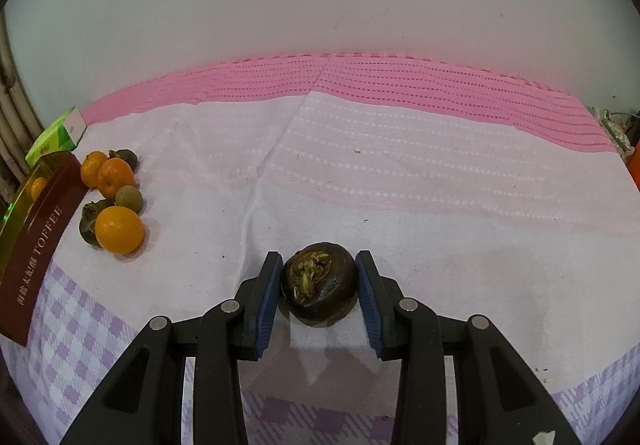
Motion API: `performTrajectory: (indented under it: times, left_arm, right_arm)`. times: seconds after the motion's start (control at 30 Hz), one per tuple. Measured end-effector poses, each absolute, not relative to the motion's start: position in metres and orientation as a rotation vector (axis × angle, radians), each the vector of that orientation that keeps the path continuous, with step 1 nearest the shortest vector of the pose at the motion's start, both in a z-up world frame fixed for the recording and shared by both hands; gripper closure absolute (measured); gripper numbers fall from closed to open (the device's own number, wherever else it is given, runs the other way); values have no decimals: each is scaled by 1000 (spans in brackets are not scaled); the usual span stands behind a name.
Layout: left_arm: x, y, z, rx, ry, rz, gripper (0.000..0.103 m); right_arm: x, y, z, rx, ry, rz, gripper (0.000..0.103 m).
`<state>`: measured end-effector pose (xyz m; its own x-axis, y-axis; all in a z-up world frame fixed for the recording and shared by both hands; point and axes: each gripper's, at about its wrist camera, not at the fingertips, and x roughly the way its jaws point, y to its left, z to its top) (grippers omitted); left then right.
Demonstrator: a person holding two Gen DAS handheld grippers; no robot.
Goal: Organize fruits
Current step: 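Carry the dark dried fruit with the right gripper into the tray and release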
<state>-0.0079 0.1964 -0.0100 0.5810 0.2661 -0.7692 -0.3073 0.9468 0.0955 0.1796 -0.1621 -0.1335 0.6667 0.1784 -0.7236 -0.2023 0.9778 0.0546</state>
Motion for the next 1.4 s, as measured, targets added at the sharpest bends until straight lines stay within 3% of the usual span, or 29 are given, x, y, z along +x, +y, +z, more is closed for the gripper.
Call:
performTrajectory:
  times: [0.2, 0.63, 1.03, 1.4]
  left_arm:
    - [-20, 209, -14, -79, 870, 369, 11]
    - [-19, 213, -15, -103, 877, 360, 11]
    - [-20, 228, -17, -142, 897, 425, 11]
    - [-22, 257, -15, -171, 896, 548, 11]
  right_arm:
    - [171, -164, -132, 1, 835, 193, 69]
    - [100, -134, -106, 55, 805, 325, 69]
    - [46, -7, -44, -89, 705, 670, 69]
    - [53, 95, -46, -188, 748, 856, 69]
